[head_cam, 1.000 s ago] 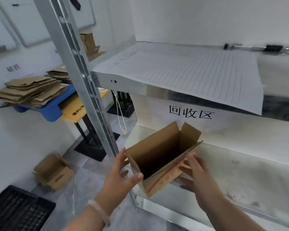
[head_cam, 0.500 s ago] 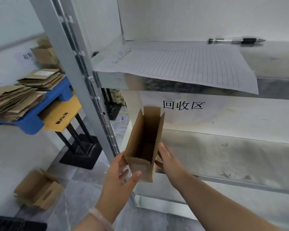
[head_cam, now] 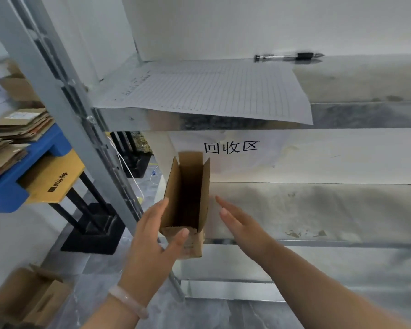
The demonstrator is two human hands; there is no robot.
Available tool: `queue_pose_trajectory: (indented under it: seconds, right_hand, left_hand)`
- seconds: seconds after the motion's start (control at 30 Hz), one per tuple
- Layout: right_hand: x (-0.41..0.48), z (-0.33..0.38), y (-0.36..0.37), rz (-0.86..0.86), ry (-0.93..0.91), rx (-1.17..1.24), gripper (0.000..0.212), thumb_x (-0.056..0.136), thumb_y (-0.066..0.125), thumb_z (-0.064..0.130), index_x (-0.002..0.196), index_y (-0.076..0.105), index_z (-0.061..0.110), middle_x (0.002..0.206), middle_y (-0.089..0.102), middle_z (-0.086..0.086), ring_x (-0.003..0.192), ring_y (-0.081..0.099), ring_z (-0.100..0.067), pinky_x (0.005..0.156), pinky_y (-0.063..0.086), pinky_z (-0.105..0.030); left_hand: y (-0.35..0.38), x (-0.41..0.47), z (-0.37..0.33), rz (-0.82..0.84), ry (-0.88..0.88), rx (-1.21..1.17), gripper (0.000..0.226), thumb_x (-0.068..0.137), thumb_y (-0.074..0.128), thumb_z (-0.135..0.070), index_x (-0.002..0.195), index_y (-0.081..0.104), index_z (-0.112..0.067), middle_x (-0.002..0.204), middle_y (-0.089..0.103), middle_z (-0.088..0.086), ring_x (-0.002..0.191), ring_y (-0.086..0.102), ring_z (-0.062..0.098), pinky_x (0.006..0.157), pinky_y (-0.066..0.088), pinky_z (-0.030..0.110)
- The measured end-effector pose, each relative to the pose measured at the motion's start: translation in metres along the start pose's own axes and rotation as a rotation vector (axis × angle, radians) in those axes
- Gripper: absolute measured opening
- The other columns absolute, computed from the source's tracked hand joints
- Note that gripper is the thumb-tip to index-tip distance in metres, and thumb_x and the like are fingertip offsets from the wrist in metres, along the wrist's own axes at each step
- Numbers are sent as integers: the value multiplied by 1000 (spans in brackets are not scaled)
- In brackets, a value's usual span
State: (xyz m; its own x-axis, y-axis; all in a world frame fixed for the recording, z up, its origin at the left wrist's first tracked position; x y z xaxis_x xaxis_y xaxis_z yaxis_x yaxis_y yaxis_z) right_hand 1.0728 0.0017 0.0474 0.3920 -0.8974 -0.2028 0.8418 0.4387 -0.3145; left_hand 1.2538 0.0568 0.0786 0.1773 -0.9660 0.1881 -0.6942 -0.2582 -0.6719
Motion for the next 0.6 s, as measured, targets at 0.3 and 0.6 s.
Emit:
queue_pose_trajectory:
  seconds: [0.3,0.6]
  right_hand:
    - [-128,-23,-183,-511,-144,-696,66,89,36,67,149,30,42,157,23,22,144,14,3,117,16,-21]
    - [-338,-101,-400,-866,45,-961,71,90,38,64,150,37,26,156,34,5,147,22,-14,121,19,-39]
  left_hand:
    - [103,-6,-204,-7,661,340,57,89,49,-53,139,48,-23,138,49,-4,128,45,16,113,24,33]
    - [316,-90,-441,101,982,113,57,84,54,-46,136,50,-23,134,54,-1,123,49,21,105,38,46]
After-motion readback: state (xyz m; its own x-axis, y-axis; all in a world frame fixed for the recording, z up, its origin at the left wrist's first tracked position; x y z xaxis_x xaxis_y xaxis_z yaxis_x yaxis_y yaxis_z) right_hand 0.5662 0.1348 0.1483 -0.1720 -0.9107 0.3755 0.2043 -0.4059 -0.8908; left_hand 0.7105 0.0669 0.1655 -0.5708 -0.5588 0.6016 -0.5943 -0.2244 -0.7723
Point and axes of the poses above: each hand's wrist, its own x-axis towards the middle knuckle, its own y-axis out of the palm, z = x × y, the point moved 10 cm from there along x, towards the middle knuckle
